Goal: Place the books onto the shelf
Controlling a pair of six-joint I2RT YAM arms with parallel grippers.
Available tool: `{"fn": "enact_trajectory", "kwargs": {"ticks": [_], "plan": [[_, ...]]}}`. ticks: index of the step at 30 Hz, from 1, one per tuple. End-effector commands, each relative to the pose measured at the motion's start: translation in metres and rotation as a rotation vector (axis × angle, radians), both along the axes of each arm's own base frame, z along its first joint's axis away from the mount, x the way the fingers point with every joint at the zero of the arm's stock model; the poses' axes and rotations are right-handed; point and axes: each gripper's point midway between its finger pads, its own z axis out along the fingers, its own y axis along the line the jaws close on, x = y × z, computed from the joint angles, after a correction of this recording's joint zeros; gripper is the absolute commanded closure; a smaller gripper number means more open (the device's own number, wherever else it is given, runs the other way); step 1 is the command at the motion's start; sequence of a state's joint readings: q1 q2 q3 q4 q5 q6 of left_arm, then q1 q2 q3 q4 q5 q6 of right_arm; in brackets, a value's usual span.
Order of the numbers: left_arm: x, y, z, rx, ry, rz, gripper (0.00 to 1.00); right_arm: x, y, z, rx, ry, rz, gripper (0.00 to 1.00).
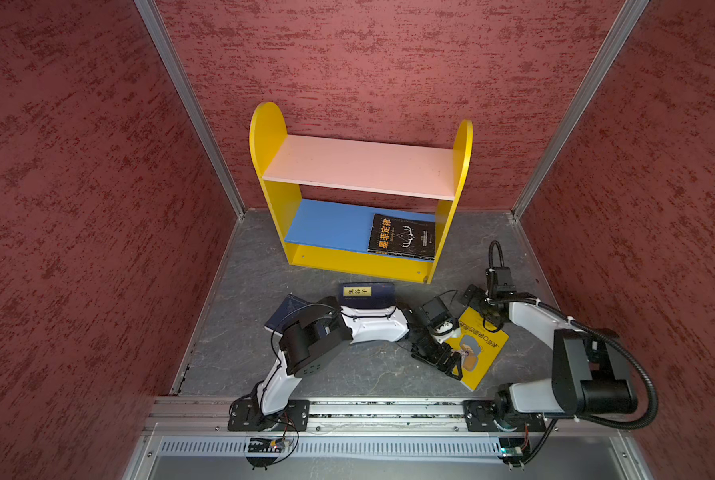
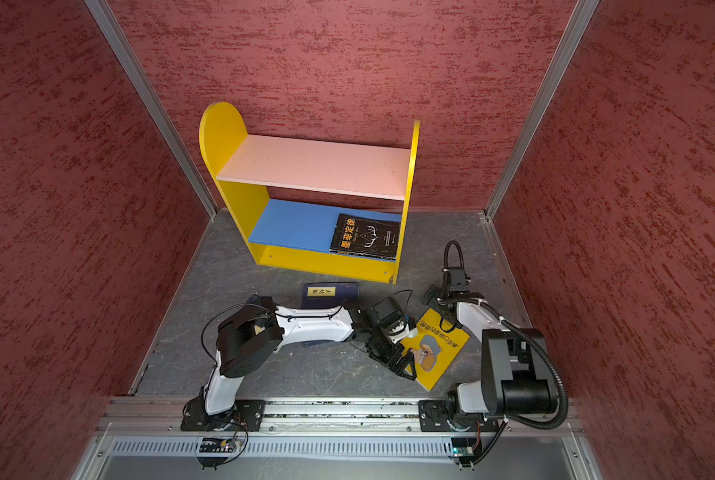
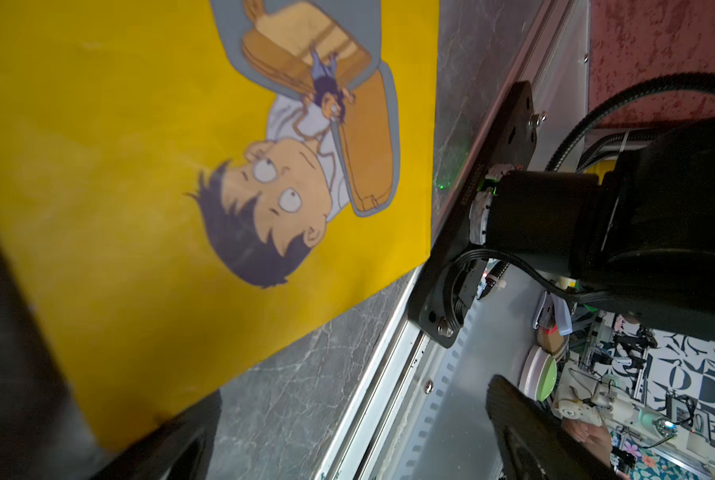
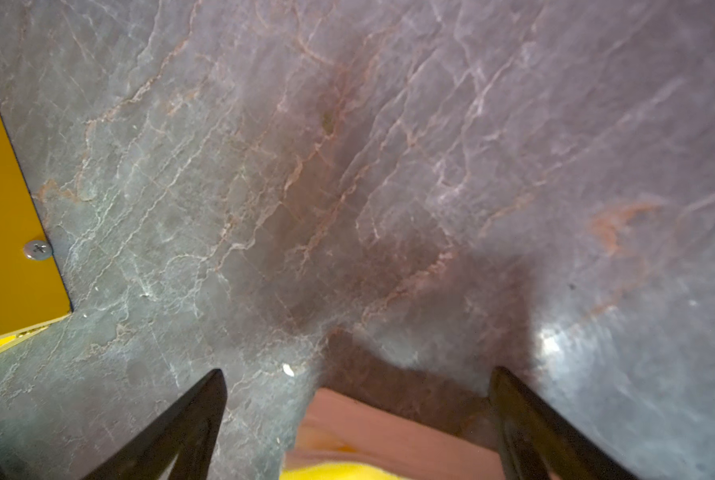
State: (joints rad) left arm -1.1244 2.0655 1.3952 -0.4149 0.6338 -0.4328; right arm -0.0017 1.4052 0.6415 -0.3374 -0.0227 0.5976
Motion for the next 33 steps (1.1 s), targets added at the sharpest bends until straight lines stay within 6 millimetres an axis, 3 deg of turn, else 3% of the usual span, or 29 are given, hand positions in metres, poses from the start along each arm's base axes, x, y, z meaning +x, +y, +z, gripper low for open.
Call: {"fn": "enact_trajectory", "kwargs": {"ticks": [1, 7, 12, 25, 33], "plan": [[0.024, -0.005, 0.002, -0.042, -0.012, 0.038, 0.01, -0.034, 0.009, -0.023, 0.064, 0.118, -0.021, 0.01], [0.057, -0.010, 0.011, -0.110, -0.027, 0.115, 0.01, -0.041, 0.020, -0.029, 0.115, 0.122, -0.035, 0.01], [0.068, -0.015, 0.024, -0.144, -0.064, 0.122, 0.01, -0.038, 0.026, -0.026, 0.155, 0.095, -0.057, 0.01], [0.116, 0.004, 0.048, -0.204, -0.168, 0.277, 0.01, -0.036, 0.066, -0.021, 0.289, 0.040, -0.060, 0.01], [0.145, 0.022, 0.066, -0.261, -0.209, 0.381, 0.01, -0.051, 0.100, -0.027, 0.304, 0.070, -0.030, 0.01]]}}
